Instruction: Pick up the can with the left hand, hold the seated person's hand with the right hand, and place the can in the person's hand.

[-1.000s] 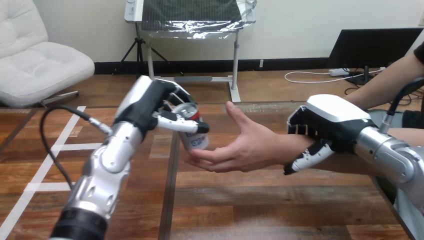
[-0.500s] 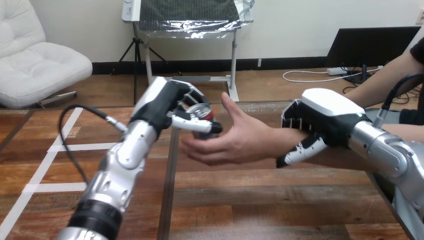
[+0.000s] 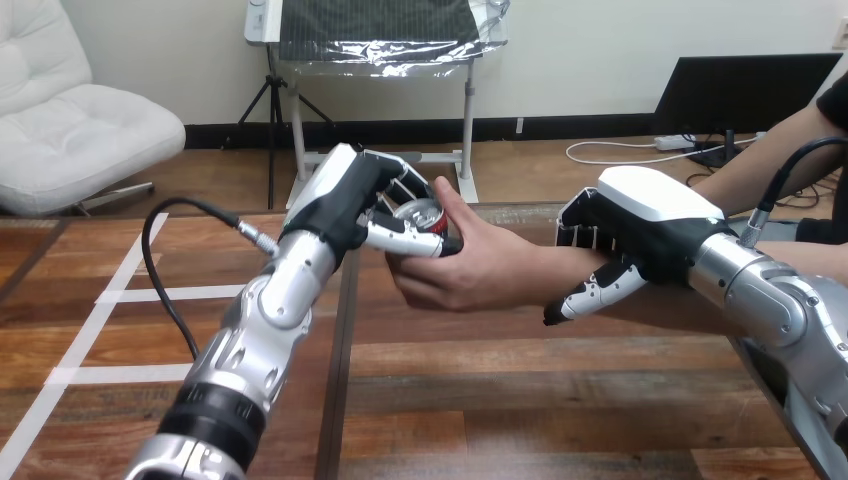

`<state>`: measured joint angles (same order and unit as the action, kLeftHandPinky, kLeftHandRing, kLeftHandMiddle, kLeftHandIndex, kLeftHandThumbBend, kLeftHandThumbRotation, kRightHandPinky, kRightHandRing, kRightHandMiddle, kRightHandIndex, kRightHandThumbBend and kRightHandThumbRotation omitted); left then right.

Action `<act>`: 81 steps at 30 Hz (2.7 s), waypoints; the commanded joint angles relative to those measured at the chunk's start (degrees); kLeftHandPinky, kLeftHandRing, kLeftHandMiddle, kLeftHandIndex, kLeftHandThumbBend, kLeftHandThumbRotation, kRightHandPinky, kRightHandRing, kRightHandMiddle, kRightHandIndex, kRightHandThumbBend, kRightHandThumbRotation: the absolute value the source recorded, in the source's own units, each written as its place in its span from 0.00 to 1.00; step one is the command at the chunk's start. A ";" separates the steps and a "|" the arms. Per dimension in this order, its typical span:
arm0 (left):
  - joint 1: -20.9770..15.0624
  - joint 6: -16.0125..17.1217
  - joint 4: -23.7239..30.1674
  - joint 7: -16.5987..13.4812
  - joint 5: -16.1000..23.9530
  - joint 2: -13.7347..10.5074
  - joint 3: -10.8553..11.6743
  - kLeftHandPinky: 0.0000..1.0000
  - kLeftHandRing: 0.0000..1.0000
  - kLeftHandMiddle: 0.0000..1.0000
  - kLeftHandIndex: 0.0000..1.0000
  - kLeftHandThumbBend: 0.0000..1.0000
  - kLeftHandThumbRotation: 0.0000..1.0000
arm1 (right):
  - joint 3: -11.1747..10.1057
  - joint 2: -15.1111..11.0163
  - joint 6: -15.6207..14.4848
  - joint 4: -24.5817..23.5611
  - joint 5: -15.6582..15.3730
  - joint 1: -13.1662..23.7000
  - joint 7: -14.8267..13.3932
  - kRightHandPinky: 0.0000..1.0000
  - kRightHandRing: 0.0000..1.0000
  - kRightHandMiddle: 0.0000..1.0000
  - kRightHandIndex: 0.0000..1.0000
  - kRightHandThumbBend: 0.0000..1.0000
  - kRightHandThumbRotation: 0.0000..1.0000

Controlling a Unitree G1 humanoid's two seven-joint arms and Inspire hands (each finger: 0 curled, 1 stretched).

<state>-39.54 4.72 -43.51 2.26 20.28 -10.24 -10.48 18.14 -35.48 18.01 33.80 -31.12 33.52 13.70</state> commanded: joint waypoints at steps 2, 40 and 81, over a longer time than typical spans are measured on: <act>-6.69 1.60 -0.30 -0.65 0.08 1.97 -0.92 0.29 0.33 0.40 0.43 0.75 0.00 | -0.15 4.40 0.24 -0.87 2.66 0.35 0.64 0.30 0.33 0.38 0.39 0.80 0.27; -8.70 2.58 -2.80 -0.06 0.25 5.56 -2.44 0.29 0.34 0.40 0.44 0.73 0.00 | -0.42 4.63 0.79 -0.13 2.75 -0.24 0.13 0.29 0.32 0.37 0.38 0.80 0.25; -7.70 0.47 -1.20 2.68 2.10 2.18 -3.16 0.40 0.48 0.53 0.54 0.71 0.00 | -0.19 2.77 2.61 -0.55 3.27 -0.42 1.53 0.32 0.37 0.44 0.46 0.83 0.36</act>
<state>-43.40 5.59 -46.56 3.54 20.98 -8.68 -11.19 17.17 -36.28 18.54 33.99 -29.70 33.38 14.28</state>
